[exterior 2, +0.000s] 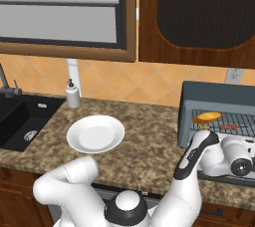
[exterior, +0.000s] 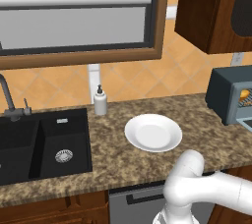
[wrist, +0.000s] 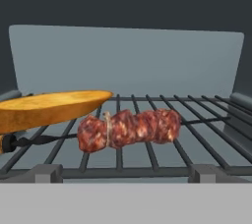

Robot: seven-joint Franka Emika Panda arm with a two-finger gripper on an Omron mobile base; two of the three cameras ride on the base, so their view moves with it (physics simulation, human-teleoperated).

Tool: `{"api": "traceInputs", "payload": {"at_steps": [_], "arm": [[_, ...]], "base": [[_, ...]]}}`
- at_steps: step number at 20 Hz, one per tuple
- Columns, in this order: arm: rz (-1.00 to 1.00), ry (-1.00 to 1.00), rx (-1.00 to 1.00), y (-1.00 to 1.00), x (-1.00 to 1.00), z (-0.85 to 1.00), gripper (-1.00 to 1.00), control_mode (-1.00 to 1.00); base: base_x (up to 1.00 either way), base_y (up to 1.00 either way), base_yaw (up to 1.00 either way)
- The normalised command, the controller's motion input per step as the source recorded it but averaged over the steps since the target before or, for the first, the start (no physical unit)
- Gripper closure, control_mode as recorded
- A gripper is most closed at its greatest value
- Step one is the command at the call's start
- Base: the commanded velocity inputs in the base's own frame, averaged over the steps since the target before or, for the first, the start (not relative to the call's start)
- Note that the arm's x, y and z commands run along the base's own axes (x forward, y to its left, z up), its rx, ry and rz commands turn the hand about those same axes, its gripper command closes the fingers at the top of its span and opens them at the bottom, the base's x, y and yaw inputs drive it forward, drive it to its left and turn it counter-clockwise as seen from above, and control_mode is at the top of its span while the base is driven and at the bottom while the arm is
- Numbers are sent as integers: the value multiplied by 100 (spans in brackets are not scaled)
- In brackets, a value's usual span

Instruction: Pick up the kebab skewer and baguette bread, and place them inside the toaster oven. Close the toaster oven door and start by setting the timer.

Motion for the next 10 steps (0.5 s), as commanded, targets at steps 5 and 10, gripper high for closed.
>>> {"api": "traceInputs", "payload": {"at_steps": [5, 10], "arm": [[0, 0, 0, 0, 15, 0, -100, -100], [0, 0, 0, -2, -20, 0, -100, -100]], "base": [[0, 0, 0], [0, 0, 0]]}}
